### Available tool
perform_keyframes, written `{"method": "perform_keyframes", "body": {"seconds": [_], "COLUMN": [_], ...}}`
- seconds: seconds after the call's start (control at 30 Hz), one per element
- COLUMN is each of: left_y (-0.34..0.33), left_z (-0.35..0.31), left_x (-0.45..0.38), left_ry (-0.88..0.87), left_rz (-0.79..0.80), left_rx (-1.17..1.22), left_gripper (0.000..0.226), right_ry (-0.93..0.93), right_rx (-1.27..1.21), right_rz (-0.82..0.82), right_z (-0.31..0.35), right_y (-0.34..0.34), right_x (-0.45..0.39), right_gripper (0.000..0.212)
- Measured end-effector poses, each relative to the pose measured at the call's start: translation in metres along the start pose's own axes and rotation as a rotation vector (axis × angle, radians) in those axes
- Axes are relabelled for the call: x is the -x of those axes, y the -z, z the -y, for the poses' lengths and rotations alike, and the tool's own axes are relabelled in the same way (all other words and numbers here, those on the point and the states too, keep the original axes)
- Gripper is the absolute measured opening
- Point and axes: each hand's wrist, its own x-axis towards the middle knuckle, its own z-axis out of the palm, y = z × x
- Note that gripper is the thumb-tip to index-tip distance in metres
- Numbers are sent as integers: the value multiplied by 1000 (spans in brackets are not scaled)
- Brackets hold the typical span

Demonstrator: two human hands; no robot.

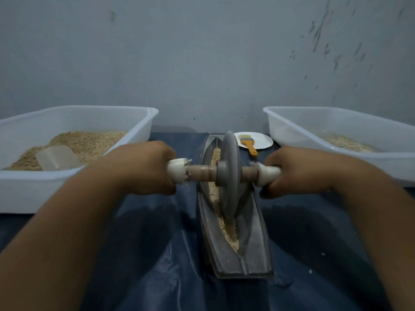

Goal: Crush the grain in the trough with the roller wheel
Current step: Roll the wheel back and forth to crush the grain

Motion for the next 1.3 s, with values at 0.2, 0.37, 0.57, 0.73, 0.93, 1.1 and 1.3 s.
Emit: {"method": "perform_keyframes", "body": {"seconds": [0.2,0.37,0.57,0.73,0.93,1.1,1.3], "left_y": [-3,-25,-2,-1,-20,3,-1], "left_z": [-2,-8,1,-1,-8,-2,-3], "left_x": [-2,-17,0,-1,-13,5,0], "left_ry": [-1,39,-2,-21,41,-21,-19], "left_rz": [-64,-439,17,22,-287,56,9], "left_rx": [-36,-180,37,26,-76,27,30], "left_gripper": [18,14,21,19,16,22,21], "right_ry": [-26,-42,-2,-21,-12,-11,-5], "right_rx": [-96,128,-18,-112,157,-56,-62], "right_rz": [103,-470,15,105,-384,73,24], "right_z": [-2,1,0,1,4,1,-1], "right_y": [2,-30,1,4,-22,4,2], "right_x": [2,-26,1,5,-19,4,2], "right_gripper": [22,18,22,24,19,20,21]}}
